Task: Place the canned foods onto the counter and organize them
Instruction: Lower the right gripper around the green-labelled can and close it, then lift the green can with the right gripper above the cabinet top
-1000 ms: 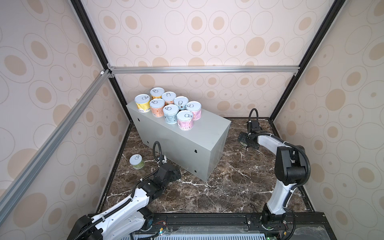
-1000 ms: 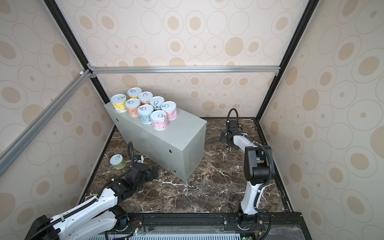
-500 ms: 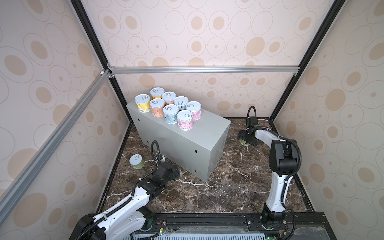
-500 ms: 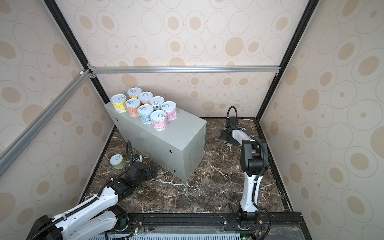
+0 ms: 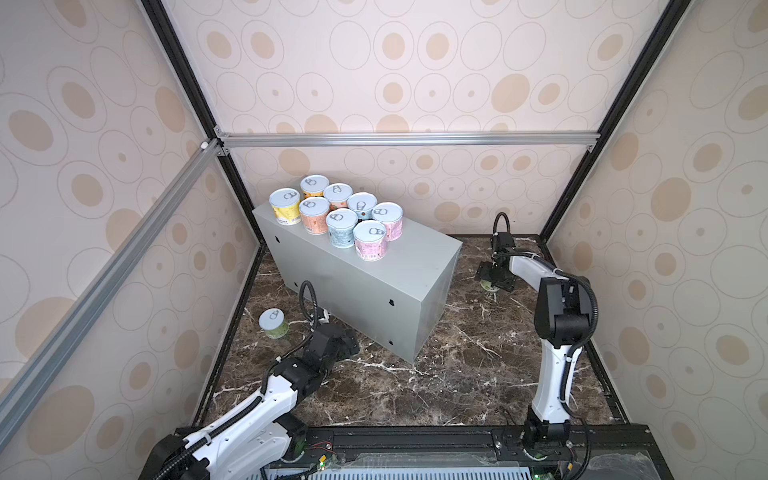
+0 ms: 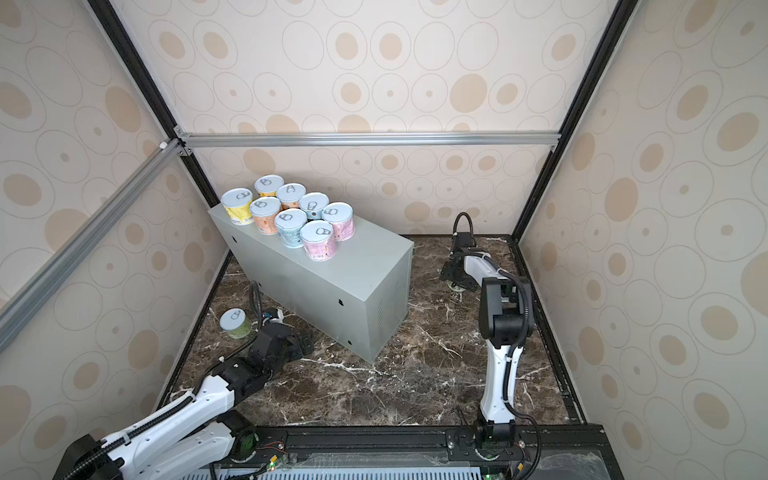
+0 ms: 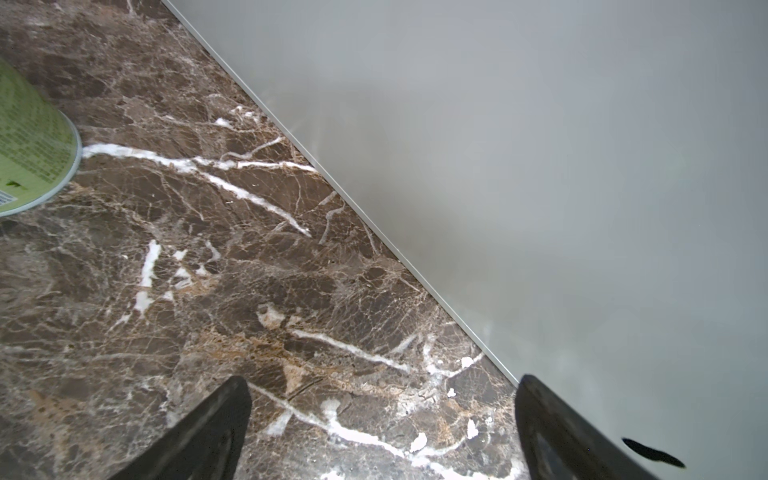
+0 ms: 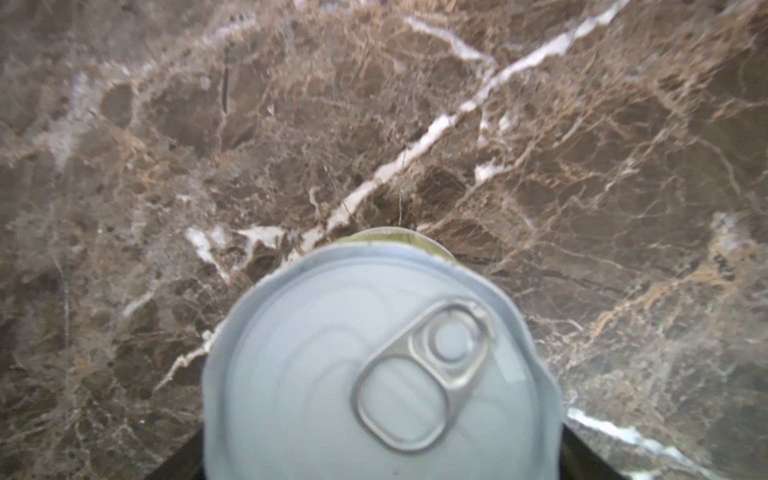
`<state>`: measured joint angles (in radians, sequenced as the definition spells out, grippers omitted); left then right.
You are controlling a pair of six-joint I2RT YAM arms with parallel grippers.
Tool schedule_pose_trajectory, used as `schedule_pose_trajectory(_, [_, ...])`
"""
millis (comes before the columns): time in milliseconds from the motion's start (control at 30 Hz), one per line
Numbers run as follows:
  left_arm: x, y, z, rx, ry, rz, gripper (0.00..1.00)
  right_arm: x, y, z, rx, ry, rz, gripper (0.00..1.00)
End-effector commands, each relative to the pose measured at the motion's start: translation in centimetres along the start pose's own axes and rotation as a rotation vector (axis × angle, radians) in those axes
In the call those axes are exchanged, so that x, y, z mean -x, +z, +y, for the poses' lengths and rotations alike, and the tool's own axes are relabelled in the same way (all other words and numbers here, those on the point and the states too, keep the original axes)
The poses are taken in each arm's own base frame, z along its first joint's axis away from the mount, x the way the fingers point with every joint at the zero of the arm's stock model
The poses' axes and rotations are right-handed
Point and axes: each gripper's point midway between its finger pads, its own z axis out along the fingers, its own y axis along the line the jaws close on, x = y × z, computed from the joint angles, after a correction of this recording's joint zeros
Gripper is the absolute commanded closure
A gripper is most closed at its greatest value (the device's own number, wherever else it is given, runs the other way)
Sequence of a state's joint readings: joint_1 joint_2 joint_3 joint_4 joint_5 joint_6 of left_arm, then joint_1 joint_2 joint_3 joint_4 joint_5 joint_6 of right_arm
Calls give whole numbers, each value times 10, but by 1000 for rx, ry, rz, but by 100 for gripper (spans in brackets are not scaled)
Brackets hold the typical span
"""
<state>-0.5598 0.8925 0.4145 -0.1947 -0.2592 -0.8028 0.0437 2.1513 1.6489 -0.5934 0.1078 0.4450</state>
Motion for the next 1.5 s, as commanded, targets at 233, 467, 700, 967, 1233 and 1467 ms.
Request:
schedule_pose_trajectory(233, [17,-13,-1,-14,-8,-53,1,-4,1,-6,-16,-27,50,39])
schedule_pose_trajectory(467, [22,-21,2,-17,-15,-76,1,3,-17,-7,-17,-56,21,44])
schedule_pose_trajectory(700, [23,-28,6,-12,-14,-85,1,10,-21,-9,-35,-80,14,7])
schedule_pose_trajectory(967, [24,-30,10,3,-14,-90,1,18,-7,-9,-28,-58,46,0])
schedule_pose_trajectory(1233, [26,-26,8,13,-7,-87,1,20,6,-11,-28,-63,77,0])
schedule_pose_trajectory(1467, [25,-24,5,7,-6,-78,1,20,14,-9,-28,-79,109,0])
